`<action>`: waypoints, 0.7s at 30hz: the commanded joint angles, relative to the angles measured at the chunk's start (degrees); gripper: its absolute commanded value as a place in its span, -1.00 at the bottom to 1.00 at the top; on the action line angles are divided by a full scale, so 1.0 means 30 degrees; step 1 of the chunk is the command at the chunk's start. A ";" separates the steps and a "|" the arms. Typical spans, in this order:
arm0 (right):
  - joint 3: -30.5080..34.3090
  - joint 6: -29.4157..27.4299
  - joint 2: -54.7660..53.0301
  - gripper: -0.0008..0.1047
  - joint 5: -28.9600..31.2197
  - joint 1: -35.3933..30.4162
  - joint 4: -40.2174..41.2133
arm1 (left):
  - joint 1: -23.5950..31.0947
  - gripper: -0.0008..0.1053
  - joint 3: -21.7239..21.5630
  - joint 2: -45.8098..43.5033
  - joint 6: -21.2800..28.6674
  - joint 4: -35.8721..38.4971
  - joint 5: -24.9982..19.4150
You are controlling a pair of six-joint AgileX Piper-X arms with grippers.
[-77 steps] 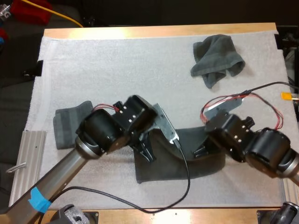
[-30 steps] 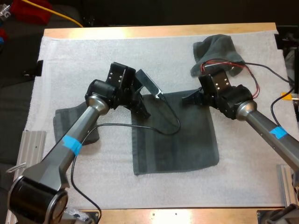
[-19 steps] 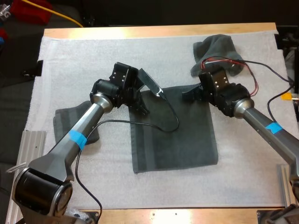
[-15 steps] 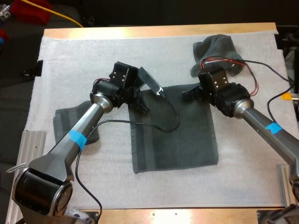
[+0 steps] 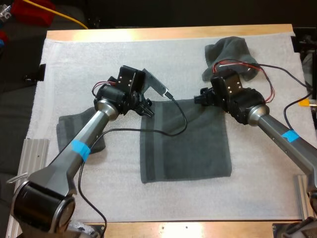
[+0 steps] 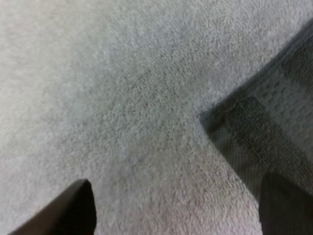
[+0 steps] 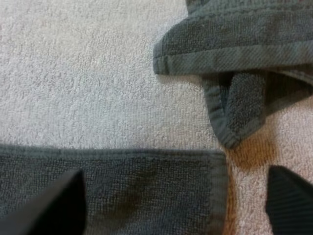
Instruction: Pick towel from pile, fold and stack
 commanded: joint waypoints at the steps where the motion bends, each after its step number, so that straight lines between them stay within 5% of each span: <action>1: -0.0005 -0.0031 -0.0287 0.50 0.0152 -0.0083 0.0323 | 0.0013 0.25 -0.0073 -0.0630 -0.0490 0.0461 -0.0285; 21: -0.0005 -0.0031 -0.6030 0.49 -0.1551 -0.0016 0.8999 | -0.0092 0.25 -0.0073 -0.8199 -0.4225 0.6646 0.3665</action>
